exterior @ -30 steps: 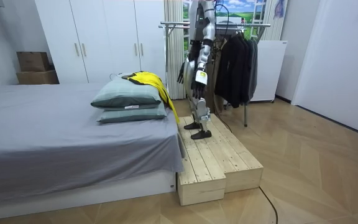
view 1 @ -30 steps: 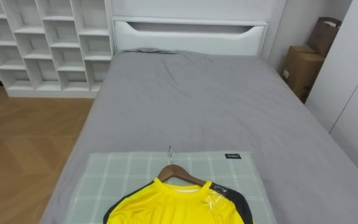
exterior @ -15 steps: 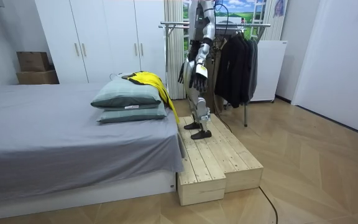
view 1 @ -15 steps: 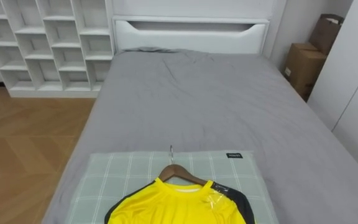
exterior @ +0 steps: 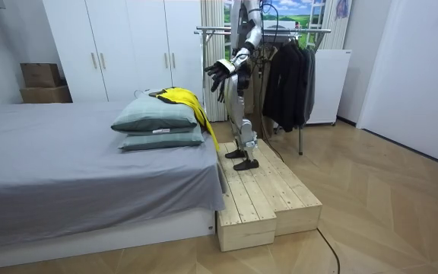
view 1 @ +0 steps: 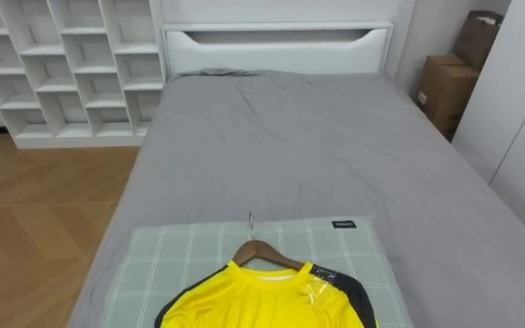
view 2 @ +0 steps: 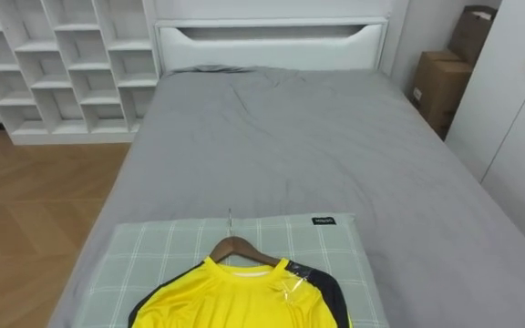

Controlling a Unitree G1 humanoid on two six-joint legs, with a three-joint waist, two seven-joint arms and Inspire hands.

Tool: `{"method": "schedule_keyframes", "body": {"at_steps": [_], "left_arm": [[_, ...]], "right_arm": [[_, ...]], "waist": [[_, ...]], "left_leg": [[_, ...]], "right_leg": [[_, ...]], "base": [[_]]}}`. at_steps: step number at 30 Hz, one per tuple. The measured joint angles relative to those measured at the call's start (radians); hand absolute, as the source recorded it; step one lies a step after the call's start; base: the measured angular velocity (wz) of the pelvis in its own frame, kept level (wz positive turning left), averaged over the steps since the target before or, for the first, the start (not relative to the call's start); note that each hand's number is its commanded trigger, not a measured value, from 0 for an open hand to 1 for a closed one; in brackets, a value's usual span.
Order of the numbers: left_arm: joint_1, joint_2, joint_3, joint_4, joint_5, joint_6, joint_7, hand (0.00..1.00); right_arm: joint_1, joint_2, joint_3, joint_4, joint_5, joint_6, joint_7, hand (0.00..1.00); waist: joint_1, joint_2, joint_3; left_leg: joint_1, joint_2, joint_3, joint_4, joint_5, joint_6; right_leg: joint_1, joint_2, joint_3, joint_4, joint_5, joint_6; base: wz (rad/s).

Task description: Hang clothes

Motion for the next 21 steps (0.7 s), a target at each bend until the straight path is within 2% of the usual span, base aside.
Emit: {"method": "schedule_keyframes", "body": {"at_steps": [3,9,15,21], "left_arm": [[-0.011,0.024,-0.045,-0.047,0.074,0.0,0.001,0.0],[-0.023,0.034,-0.099,-0.117,0.233,0.001,-0.033,0.0],[-0.039,0.044,-0.165,-0.117,0.266,0.005,-0.096,0.0],[-0.072,0.058,-0.169,-0.119,0.314,0.006,-0.156,0.0]], "right_arm": [[-0.003,-0.002,-0.001,0.0,0.0,0.0,0.007,0.0],[-0.009,-0.008,-0.001,0.0,-0.001,0.0,0.02,0.0],[-0.018,-0.014,0.0,0.009,-0.001,0.0,0.023,0.0],[-0.033,-0.03,0.0,0.026,-0.001,0.0,0.042,0.0]], "waist": [[-0.006,0.003,-0.0001],[-0.03,0.009,0.0002],[-0.05,0.02,0.0018],[-0.055,0.031,0.0043]], "left_leg": [[0.002,0.001,0.001,-0.001,0.0,0.0],[0.003,0.002,0.003,-0.003,0.0,0.0],[0.003,0.002,0.007,-0.004,0.0,0.0],[-0.002,0.002,0.021,-0.003,0.0,0.0]], "right_leg": [[0.0,0.0,0.0,0.002,0.0,0.0],[-0.007,0.003,0.005,0.014,0.0,0.0],[-0.008,0.007,0.025,0.014,0.0,0.0],[-0.016,0.009,0.029,0.014,0.0,0.0]], "base": [[0.0],[0.0],[-0.01],[-0.05]]}}
